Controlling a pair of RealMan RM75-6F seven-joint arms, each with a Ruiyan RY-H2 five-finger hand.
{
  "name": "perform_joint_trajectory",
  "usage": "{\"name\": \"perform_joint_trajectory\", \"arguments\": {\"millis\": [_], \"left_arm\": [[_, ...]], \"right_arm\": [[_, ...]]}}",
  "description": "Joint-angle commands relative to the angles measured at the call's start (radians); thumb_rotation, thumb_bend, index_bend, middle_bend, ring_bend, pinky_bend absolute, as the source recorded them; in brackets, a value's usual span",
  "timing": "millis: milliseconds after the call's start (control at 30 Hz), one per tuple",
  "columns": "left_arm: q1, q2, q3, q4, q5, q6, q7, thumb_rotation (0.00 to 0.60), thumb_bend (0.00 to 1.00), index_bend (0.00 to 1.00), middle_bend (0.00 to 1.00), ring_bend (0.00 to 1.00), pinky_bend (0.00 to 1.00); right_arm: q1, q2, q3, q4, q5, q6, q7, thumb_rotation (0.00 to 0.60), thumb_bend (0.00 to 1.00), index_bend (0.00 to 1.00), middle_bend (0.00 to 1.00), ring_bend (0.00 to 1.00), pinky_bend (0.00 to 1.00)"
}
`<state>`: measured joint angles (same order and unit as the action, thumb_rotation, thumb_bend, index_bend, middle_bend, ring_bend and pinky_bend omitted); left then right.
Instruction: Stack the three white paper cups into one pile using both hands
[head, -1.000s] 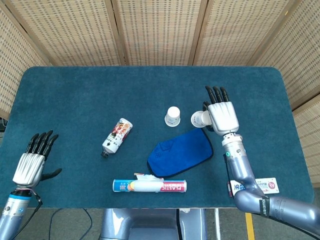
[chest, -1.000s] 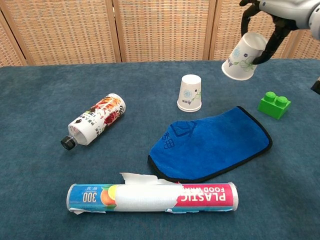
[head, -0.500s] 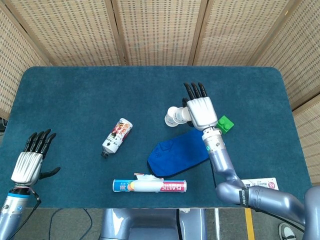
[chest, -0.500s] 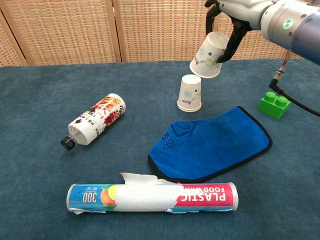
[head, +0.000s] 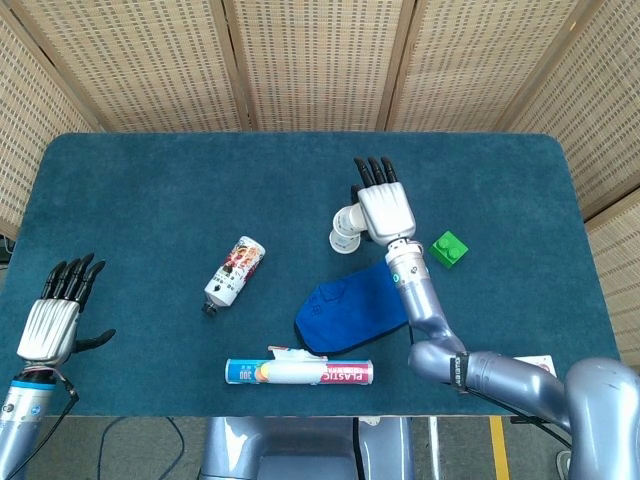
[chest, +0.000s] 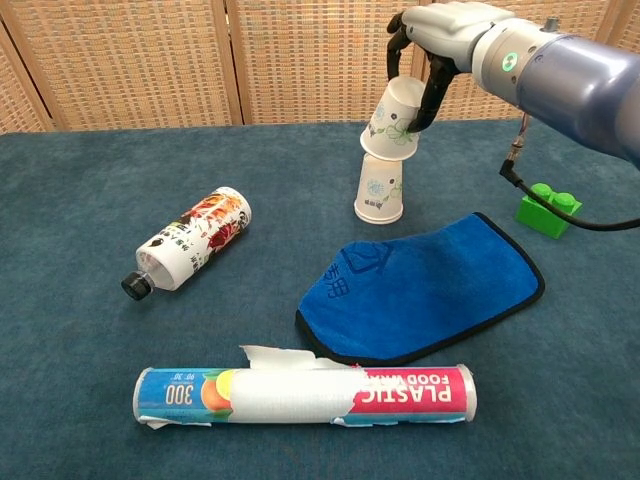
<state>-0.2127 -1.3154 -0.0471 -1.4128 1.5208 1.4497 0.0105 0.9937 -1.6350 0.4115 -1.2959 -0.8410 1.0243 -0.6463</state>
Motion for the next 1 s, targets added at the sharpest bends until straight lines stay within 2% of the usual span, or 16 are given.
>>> {"name": "perform_joint_trajectory", "arguments": {"millis": [33,600,867,1000], "left_arm": [[-0.002,-0.001,-0.002,0.004,-0.006,-0.008,-0.002,0.600,0.06,0.06,0.00,0.00,0.00],[-0.003,-0.002,-0.002,0.013,-0.013,-0.023,-0.014,0.600,0.06,0.06,0.00,0.00,0.00],[-0.003,-0.003,0.000,0.015,-0.011,-0.027,-0.015,0.600,0.06,0.06,0.00,0.00,0.00],[-0.003,-0.003,0.002,0.014,-0.010,-0.028,-0.015,0.600,0.06,0.06,0.00,0.00,0.00]], "right_arm": [[0.020,-0.029,-0.008,0.049,0.016,-0.023,0.004,0.600,0.23,0.56,0.14,0.00,0.09],[0.065,-0.106,-0.022,0.186,0.018,-0.047,0.038,0.600,0.23,0.56,0.14,0.00,0.09],[0.075,-0.119,-0.024,0.212,0.017,-0.046,0.028,0.600,0.23,0.55,0.14,0.00,0.09],[0.075,-0.126,-0.033,0.219,0.019,-0.049,0.022,0.600,0.23,0.52,0.12,0.00,0.09]]}}
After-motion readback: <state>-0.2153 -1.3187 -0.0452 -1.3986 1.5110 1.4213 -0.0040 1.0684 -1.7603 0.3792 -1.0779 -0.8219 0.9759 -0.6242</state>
